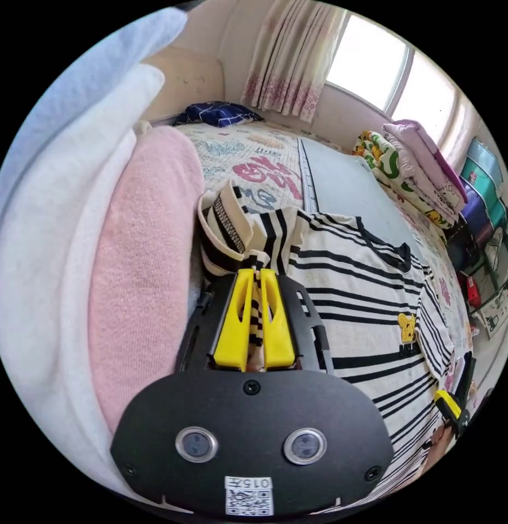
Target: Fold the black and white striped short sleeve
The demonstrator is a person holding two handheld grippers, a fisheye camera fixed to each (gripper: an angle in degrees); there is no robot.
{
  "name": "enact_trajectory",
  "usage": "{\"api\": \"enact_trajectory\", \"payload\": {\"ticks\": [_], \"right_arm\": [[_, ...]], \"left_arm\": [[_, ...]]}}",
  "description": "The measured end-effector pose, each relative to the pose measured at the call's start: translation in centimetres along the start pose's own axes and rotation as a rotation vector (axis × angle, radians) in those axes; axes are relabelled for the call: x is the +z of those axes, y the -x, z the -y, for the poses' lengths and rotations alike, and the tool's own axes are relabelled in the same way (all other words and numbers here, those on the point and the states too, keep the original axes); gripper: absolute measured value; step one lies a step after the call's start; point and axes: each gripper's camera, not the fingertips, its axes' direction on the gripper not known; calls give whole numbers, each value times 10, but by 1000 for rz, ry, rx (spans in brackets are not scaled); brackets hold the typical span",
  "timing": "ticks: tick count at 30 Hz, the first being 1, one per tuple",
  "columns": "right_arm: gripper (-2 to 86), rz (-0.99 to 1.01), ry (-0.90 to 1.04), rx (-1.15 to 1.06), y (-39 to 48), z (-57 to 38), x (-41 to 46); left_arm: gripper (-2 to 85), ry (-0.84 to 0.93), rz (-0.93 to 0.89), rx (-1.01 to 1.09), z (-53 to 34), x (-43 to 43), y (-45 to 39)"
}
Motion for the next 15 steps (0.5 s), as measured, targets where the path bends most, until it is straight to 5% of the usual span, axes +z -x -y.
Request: {"api": "enact_trajectory", "payload": {"ticks": [5, 8, 15], "right_arm": [[-7, 15, -69, 130, -34, 4, -32], [1, 93, -300, 134, -49, -3, -92], [85, 491, -172, 48, -38, 80, -93]], "left_arm": [[10, -195, -232, 347, -37, -73, -53], [7, -72, -372, 677, -75, -99, -90], [5, 95, -326, 744, -108, -95, -110]]}}
